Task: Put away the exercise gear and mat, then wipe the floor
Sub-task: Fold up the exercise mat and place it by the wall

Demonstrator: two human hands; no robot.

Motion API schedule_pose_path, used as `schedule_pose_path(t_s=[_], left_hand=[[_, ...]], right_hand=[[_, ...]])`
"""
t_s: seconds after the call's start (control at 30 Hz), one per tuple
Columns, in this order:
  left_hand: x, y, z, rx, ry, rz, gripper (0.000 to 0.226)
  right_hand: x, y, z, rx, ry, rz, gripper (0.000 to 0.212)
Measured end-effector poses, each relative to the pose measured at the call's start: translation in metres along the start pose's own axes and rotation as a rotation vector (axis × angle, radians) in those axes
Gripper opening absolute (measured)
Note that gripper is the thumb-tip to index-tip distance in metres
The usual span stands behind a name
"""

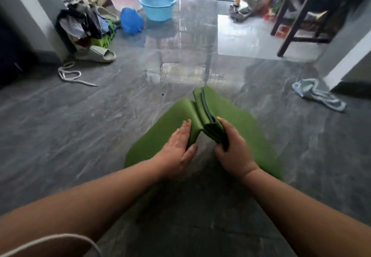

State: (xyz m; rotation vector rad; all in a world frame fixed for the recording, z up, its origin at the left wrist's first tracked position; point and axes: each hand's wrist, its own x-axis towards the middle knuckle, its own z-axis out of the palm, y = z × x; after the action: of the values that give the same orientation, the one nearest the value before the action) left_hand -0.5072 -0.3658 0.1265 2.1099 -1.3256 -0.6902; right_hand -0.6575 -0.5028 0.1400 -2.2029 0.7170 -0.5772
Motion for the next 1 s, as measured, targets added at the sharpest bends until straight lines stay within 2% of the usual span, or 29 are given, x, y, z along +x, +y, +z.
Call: schedule_pose_path(t_s=[0.07,0.13,0.2,0.27,0.33,0.4,0.5,0.53,0.6,0.67,0.7,0.87,1.0], left_hand=[[0.005,0.019,-0.024,-0.086,-0.039,0.02,0.075],[0.008,0.028,-0.04,-0.168,0.012,0.078,0.067],[0.007,0.022,-0.046,-0.155,0.095,0.164,0.079],[0.002,0.011,-0.046,-0.059,0.181,0.283,0.099],[-0.002,-0.002,-0.045,0.087,0.198,0.316,0.112],[-0.012,-0.002,-0.054,0.211,0.21,0.282,0.118],[-0.017,0.005,-0.084,0.563,0.356,0.33,0.118],[-0.016,0.007,-0.093,0.678,0.361,0.394,0.115],[-0.016,0.011,-0.105,0.784,0.235,0.558,0.096],[-0.016,0.008,-0.106,0.743,0.078,0.632,0.074],[-0.018,0.004,-0.104,0.706,0.057,0.624,0.064],[-0.029,-0.007,-0.093,0.738,0.202,0.583,0.043],[-0.033,0.011,-0.082,0.82,0.346,0.573,0.032]], right_hand=[[0.005,-0.019,-0.003,0.086,0.042,0.072,0.074],[0.01,-0.034,-0.005,0.166,0.115,0.064,0.072],[0.01,-0.039,-0.005,0.216,0.154,0.024,0.073],[-0.003,-0.039,-0.003,0.236,0.156,-0.067,0.075],[-0.02,-0.027,0.006,0.244,0.129,-0.113,0.072],[-0.036,-0.029,0.016,0.279,0.092,-0.112,0.071],[-0.043,-0.042,0.026,0.268,0.017,-0.117,0.082],[-0.043,-0.044,0.029,0.258,-0.005,-0.125,0.086],[-0.045,-0.047,0.034,0.234,-0.057,-0.155,0.088],[-0.043,-0.05,0.033,0.231,-0.129,-0.17,0.083],[-0.042,-0.053,0.032,0.209,-0.164,-0.181,0.08],[-0.045,-0.095,0.013,-0.081,-0.259,-0.22,0.078],[-0.047,-0.126,0.011,-0.606,-0.137,-0.222,0.087]])
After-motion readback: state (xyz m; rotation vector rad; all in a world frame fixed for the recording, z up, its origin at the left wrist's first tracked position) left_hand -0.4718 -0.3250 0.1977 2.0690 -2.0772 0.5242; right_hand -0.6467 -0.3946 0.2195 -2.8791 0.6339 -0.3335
